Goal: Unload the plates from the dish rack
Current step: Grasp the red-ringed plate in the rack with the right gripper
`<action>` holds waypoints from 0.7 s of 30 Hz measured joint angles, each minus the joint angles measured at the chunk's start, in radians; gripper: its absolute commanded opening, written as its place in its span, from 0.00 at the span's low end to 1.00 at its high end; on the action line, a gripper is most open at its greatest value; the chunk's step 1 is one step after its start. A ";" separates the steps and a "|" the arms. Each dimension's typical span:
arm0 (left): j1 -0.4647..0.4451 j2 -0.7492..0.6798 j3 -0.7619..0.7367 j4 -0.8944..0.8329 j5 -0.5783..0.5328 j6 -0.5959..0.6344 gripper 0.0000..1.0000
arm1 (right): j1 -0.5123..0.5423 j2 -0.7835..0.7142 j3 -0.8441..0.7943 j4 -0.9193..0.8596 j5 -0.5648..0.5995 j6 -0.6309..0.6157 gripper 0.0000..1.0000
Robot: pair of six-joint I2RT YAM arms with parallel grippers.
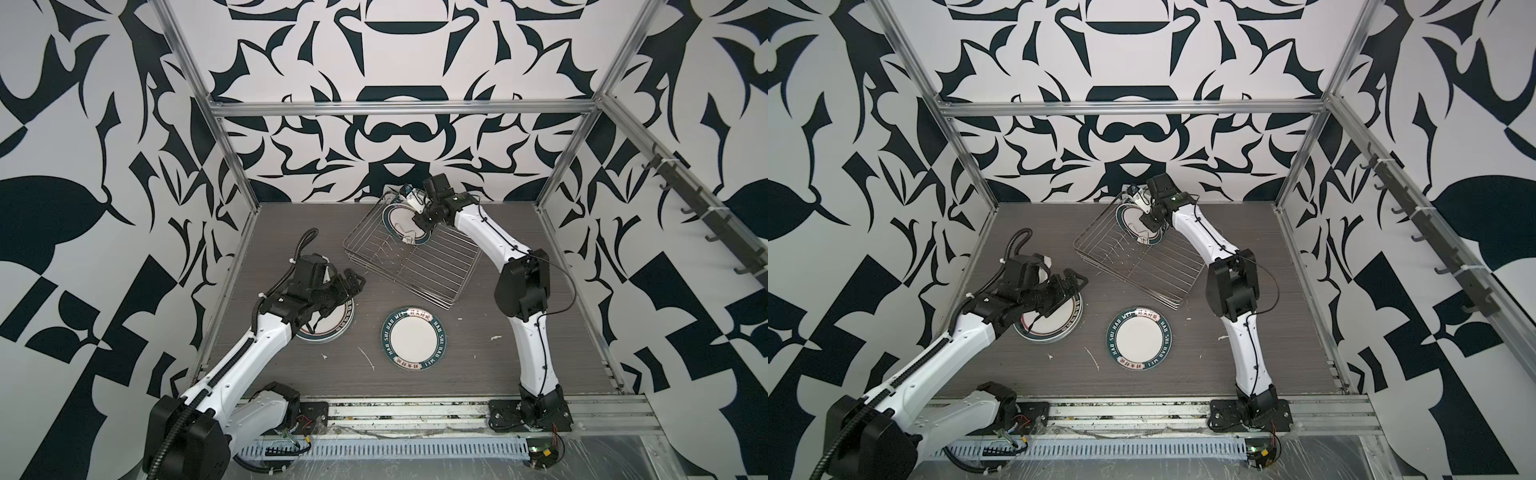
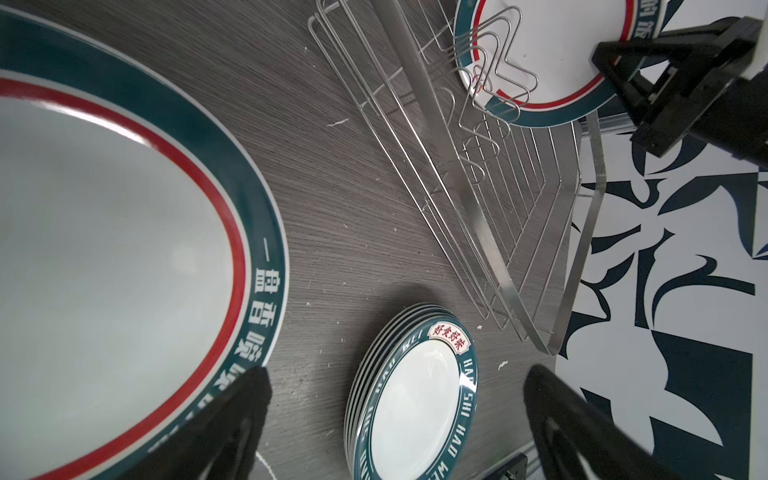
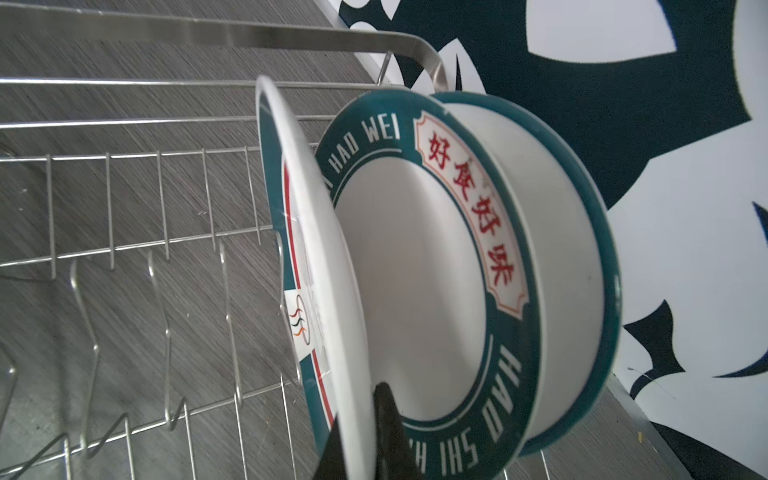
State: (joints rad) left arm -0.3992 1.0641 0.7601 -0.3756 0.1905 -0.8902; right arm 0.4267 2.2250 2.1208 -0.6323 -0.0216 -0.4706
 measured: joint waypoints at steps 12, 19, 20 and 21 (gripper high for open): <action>0.000 0.065 0.000 0.066 0.038 0.008 0.99 | -0.002 -0.167 -0.174 0.045 0.016 0.050 0.00; 0.000 0.074 0.001 0.109 0.054 0.009 0.99 | 0.000 -0.305 -0.302 0.121 0.051 0.077 0.00; 0.000 0.076 0.003 0.113 0.057 0.009 0.99 | 0.001 -0.331 -0.326 0.137 0.055 0.082 0.00; 0.000 0.079 0.007 0.118 0.061 0.009 0.99 | 0.001 -0.360 -0.353 0.152 0.058 0.092 0.00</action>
State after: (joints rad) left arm -0.3992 1.1435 0.7670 -0.2573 0.2516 -0.8810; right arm 0.4278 1.8648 1.7676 -0.4805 0.0368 -0.3782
